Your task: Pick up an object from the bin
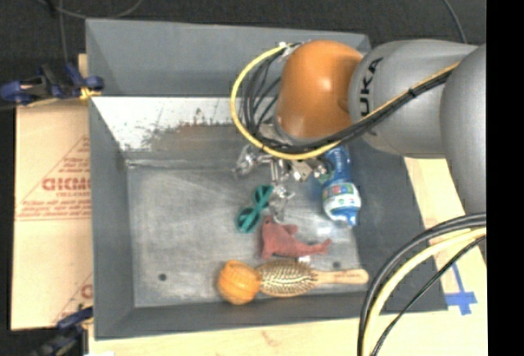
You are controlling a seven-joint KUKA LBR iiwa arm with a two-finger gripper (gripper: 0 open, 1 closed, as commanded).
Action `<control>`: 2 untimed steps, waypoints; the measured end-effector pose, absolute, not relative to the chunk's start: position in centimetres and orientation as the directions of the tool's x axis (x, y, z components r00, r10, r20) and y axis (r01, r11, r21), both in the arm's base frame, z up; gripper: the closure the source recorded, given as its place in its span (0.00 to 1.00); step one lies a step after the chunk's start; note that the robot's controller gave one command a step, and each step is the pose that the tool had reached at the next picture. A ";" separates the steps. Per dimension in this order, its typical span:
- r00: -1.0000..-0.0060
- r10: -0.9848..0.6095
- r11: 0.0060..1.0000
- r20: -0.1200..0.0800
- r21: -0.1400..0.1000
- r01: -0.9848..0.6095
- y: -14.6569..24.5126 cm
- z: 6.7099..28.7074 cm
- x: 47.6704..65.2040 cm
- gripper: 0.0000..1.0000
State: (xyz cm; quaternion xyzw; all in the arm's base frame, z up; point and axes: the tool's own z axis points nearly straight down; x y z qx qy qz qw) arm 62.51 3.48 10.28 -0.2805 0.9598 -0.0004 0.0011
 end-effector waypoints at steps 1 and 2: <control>-0.821 -0.570 0.821 -0.005 0.000 -0.570 5.4 10.8 62.1 0.00; -0.726 -0.688 0.726 -0.005 -0.005 -0.688 5.3 8.0 62.8 0.00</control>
Offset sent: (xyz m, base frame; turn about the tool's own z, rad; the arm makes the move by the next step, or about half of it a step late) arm 0.0019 0.0199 -0.0328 -0.2034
